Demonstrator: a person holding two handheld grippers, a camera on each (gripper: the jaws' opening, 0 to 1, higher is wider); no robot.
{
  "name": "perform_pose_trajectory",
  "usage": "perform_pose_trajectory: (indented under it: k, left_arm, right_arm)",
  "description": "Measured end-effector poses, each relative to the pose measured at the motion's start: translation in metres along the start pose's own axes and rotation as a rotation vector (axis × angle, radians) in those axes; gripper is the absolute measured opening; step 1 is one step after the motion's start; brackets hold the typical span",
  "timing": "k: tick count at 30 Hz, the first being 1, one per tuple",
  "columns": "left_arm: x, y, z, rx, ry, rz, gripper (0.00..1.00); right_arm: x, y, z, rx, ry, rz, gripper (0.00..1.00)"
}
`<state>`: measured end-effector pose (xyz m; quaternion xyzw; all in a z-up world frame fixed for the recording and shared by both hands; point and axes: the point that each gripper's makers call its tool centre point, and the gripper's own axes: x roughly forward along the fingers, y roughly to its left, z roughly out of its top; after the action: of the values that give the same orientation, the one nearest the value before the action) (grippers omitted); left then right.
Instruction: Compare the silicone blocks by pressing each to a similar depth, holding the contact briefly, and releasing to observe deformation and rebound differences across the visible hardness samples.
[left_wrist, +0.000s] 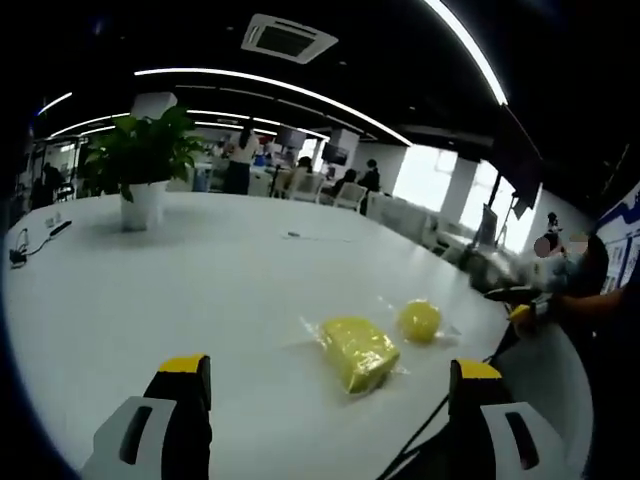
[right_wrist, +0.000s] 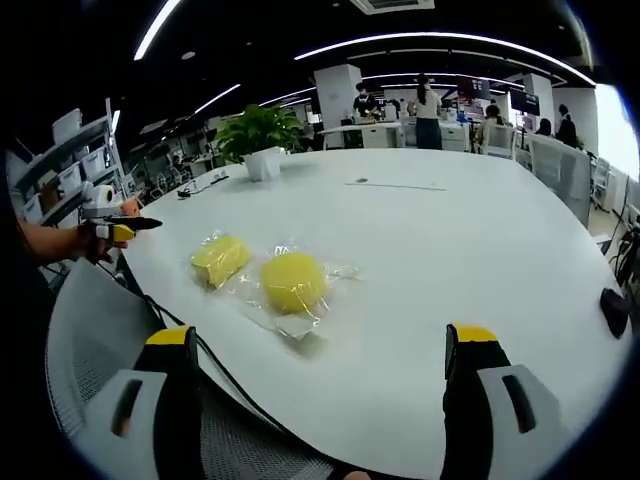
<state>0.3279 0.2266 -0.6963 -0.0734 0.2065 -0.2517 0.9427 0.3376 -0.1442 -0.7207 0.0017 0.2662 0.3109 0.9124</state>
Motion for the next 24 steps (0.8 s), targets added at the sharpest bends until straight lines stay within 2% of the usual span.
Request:
perform_pose_trajectory:
  k: [1, 2, 5, 15, 19, 21, 24]
  left_arm:
    - [0.002, -0.003, 0.004, 0.020, -0.026, -0.015, 1.00]
    - [0.003, -0.008, 0.002, 0.004, -0.022, -0.043, 1.00]
    - [0.003, -0.006, -0.004, -0.025, 0.029, -0.022, 1.00]
    - [0.005, -0.007, -0.009, -0.033, 0.037, -0.009, 1.00]
    - [0.008, -0.004, -0.008, -0.047, 0.039, -0.010, 1.00]
    - [0.009, -0.005, -0.010, -0.047, 0.055, -0.012, 1.00]
    - [0.010, -0.004, -0.011, -0.042, 0.065, -0.011, 1.00]
  right_arm:
    - [0.000, 0.001, 0.000, -0.001, -0.002, 0.000, 0.96]
    - [0.002, 0.000, -0.004, -0.002, 0.003, 0.005, 0.96]
    - [0.006, 0.000, -0.013, 0.001, 0.026, 0.013, 0.96]
    - [0.010, 0.001, -0.006, 0.010, -0.011, 0.021, 0.96]
    - [0.011, -0.004, -0.006, 0.022, -0.014, 0.012, 0.96]
    - [0.011, -0.010, -0.008, -0.011, -0.005, -0.013, 0.96]
    - [0.011, -0.012, -0.006, 0.017, -0.011, -0.019, 0.96]
